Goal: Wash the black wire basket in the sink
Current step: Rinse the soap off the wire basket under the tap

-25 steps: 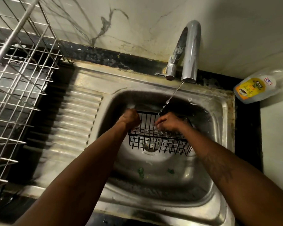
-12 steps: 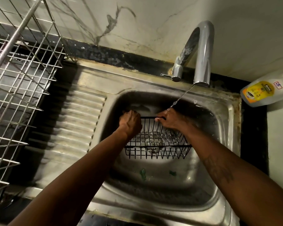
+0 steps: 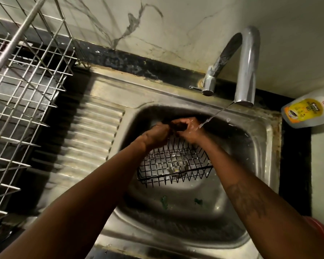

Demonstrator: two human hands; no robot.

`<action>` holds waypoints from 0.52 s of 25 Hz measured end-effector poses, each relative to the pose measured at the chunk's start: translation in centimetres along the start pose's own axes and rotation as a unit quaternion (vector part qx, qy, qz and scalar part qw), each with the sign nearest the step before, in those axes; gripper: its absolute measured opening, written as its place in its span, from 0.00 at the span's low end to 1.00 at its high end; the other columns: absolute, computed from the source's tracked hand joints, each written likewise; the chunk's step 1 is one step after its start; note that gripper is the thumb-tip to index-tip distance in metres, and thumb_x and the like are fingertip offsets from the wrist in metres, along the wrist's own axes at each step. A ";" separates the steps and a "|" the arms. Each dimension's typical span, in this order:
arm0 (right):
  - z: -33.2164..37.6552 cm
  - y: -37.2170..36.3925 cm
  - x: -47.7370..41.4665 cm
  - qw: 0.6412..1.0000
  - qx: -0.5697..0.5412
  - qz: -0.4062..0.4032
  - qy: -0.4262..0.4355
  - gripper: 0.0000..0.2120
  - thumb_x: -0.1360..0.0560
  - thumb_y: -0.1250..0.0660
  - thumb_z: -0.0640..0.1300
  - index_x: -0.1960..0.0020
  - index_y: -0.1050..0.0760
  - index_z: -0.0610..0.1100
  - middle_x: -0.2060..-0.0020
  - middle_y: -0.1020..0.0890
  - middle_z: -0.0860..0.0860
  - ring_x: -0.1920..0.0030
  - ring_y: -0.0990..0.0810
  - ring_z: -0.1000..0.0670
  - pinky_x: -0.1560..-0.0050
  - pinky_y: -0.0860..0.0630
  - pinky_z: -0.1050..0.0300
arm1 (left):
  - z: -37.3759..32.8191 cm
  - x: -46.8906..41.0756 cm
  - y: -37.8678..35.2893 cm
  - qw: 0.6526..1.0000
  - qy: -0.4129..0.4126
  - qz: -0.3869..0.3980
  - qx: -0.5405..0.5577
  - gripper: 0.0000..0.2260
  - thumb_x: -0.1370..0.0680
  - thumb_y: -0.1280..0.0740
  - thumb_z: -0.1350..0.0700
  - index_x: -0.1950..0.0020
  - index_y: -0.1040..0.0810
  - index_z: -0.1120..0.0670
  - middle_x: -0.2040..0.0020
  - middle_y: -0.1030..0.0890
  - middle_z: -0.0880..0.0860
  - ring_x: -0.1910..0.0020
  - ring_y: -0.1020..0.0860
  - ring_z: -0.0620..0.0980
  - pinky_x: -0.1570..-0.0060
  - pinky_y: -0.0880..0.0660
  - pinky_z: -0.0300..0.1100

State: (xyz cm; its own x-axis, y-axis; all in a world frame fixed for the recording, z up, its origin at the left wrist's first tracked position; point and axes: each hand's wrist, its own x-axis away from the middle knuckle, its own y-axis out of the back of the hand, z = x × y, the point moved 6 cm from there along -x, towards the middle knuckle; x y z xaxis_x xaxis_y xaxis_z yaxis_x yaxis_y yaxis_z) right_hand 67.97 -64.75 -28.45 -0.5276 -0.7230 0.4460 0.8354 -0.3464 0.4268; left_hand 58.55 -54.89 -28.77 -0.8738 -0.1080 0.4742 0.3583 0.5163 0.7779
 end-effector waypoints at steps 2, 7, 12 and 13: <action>-0.7 0.7 0.6 0.991 -0.132 -0.020 -0.022 0.17 0.25 0.30 0.29 0.38 0.20 0.42 0.44 0.15 0.48 0.41 0.17 0.52 0.42 0.20 0.60 | 0.1 0.7 0.1 0.999 -0.026 -0.018 0.005 0.12 0.22 0.37 0.62 0.39 0.23 0.59 0.47 0.19 0.61 0.49 0.19 0.61 0.58 0.26 0.40; -2.0 3.0 2.1 0.964 -0.137 -0.148 -0.176 0.13 0.21 0.38 0.27 0.59 0.20 0.38 0.54 0.16 0.37 0.57 0.15 0.44 0.58 0.16 0.56 | -0.1 1.6 -0.7 0.998 -0.015 -0.019 0.060 0.04 0.23 0.35 0.60 0.51 0.22 0.58 0.56 0.19 0.55 0.59 0.20 0.55 0.60 0.24 0.41; -0.5 1.2 0.5 0.958 0.236 0.033 -0.158 0.06 0.21 0.35 0.40 0.51 0.19 0.44 0.52 0.16 0.45 0.54 0.18 0.48 0.48 0.18 0.50 | 1.1 3.0 -2.4 0.999 0.007 -0.007 0.034 0.02 0.24 0.36 0.60 0.56 0.25 0.55 0.60 0.19 0.55 0.65 0.22 0.53 0.62 0.22 0.44; 0.0 0.1 0.7 0.940 0.307 0.068 -0.135 0.05 0.21 0.35 0.40 0.50 0.20 0.44 0.52 0.18 0.46 0.54 0.19 0.49 0.50 0.19 0.52 | 1.1 3.3 -2.4 0.999 0.027 -0.006 0.038 0.02 0.24 0.35 0.59 0.54 0.23 0.56 0.57 0.18 0.57 0.62 0.20 0.55 0.62 0.23 0.43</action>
State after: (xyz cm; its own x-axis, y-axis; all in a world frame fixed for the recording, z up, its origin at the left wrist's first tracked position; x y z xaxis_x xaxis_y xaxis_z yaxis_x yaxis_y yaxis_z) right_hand 67.72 -65.29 -28.06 -0.5122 -0.5289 0.6767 0.6954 0.2071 0.6881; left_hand 54.43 -55.60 -29.53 -0.8579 -0.1597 0.4884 0.3199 0.5778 0.7508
